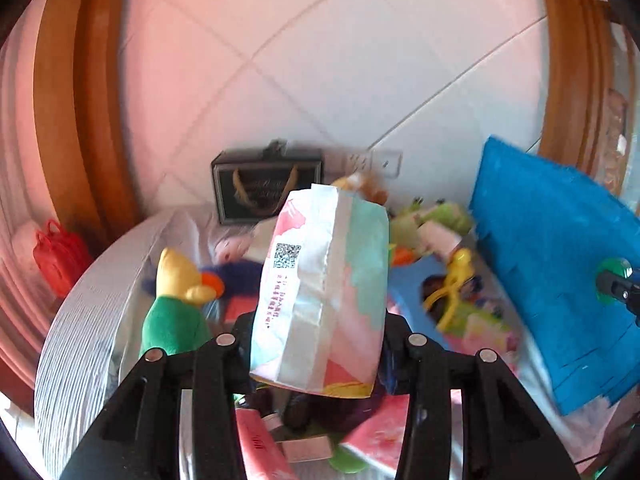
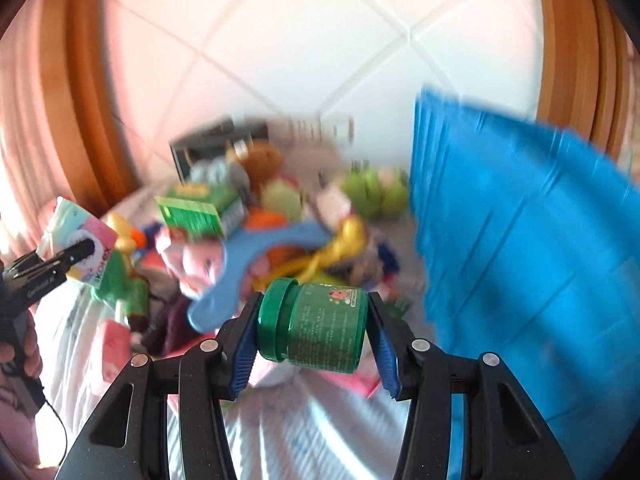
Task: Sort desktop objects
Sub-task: 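Carry the tissue pack and green jar over the crate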
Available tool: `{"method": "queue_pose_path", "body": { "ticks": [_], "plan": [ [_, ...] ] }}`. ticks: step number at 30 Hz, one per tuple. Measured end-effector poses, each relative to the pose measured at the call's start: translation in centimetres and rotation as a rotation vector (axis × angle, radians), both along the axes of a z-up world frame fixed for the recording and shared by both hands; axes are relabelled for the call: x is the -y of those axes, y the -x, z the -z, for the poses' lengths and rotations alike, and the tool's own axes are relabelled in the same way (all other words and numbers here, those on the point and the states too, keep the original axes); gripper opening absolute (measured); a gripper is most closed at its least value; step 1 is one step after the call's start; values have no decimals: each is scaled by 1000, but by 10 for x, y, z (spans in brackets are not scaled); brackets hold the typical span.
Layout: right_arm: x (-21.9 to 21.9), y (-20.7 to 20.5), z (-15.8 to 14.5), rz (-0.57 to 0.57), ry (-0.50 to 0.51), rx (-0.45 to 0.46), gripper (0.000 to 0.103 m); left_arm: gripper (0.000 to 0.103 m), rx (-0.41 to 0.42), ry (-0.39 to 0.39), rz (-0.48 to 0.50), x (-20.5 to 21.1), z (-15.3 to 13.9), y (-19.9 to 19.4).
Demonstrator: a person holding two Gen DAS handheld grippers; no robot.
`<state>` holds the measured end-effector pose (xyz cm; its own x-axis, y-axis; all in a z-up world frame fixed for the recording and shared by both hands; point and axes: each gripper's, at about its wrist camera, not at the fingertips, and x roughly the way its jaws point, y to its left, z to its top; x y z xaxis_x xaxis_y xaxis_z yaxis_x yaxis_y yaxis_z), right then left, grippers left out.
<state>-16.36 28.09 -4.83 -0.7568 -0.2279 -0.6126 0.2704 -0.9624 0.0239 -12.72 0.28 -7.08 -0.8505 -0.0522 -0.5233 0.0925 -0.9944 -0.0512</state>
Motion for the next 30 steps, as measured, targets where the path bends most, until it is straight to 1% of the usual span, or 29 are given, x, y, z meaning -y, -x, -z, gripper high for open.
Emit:
{"method": "queue_pose_path", "body": {
  "ticks": [1, 5, 8, 10, 13, 15, 18, 20, 22, 23, 24, 26, 27, 29, 30],
  "plan": [
    [-6, -9, -16, -9, 5, -51, 49, 42, -20, -1, 15, -9, -9, -3],
    [-33, -33, -59, -13, 14, -175, 49, 42, -98, -14, 86, -61, -44, -9],
    [-62, -44, -83, 14, 2, -229, 49, 42, -143, -19, 152, -110, -71, -11],
    [-92, -48, -96, 46, -29, -264, 49, 42, -162, -15, 188, -147, -82, -9],
    [-134, -49, -109, 122, -75, -283, 49, 42, -165, -26, 250, -204, -97, -3],
    [-162, -47, -115, 153, -108, -284, 49, 42, -164, -60, 313, -242, -107, 2],
    [-208, -35, -123, 174, -151, -272, 49, 42, -163, -89, 399, -300, -124, 11],
    [-238, -23, -127, 178, -163, -257, 49, 42, -154, -87, 423, -335, -136, 23],
    [-267, -3, -129, 190, -192, -213, 49, 42, -108, -96, 440, -370, -149, 40],
    [-280, 1, -129, 191, -193, -194, 49, 42, -75, -101, 439, -383, -153, 52],
    [-293, 11, -127, 189, -199, -162, 49, 42, -26, -105, 436, -398, -154, 68],
    [-316, 32, -118, 201, -208, -79, 49, 42, 86, -104, 430, -427, -144, 104],
    [-328, 40, -111, 197, -210, -24, 49, 42, 165, -108, 424, -440, -135, 122],
    [-351, 60, -92, 198, -206, 110, 49, 42, 297, -84, 415, -465, -110, 147],
    [-360, 68, -81, 194, -207, 175, 49, 42, 370, -68, 403, -479, -93, 156]
  ]
}}
